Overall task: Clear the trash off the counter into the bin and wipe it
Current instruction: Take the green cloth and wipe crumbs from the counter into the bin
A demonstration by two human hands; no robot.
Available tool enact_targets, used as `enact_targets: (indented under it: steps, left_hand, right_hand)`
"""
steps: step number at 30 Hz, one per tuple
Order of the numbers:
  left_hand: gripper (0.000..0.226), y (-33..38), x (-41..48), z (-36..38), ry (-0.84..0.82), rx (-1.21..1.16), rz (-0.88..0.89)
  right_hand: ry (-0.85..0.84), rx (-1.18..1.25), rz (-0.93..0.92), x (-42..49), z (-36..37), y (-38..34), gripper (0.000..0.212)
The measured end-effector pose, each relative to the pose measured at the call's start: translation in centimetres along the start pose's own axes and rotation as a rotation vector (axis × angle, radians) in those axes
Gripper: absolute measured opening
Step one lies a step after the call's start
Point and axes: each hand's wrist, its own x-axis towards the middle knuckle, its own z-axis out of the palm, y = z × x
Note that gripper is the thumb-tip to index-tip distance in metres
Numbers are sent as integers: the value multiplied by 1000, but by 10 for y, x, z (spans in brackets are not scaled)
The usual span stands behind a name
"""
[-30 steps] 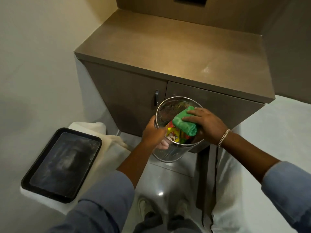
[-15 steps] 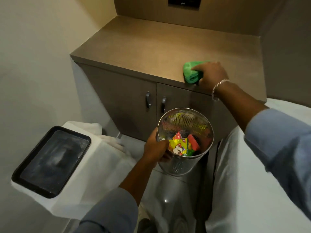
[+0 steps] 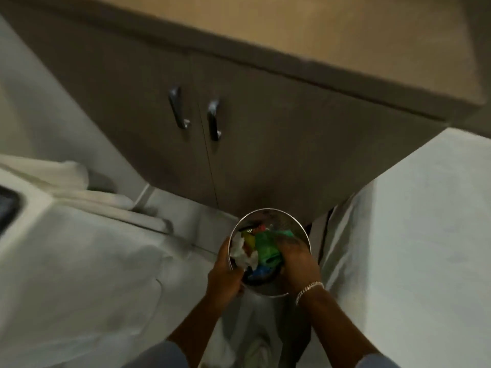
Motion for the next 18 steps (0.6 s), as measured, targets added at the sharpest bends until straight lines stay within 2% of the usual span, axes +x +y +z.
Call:
enact_targets:
  steps: [6,11,15,18]
  left_hand:
    - [70,-125,105,47,4,-132,-158]
    - [75,-198,147,65,27,-153,-199]
    - [65,-186,137,53,-40,-63,-256]
    - [42,-130,96,12,-14,-334,-237]
  right_hand:
    - [200,330,154,32,125,60,53]
    - [209,370,64,34,192,81,64]
    - [263,416,19,14,197,55,66]
    - [328,512,-88,-10,160,5,66]
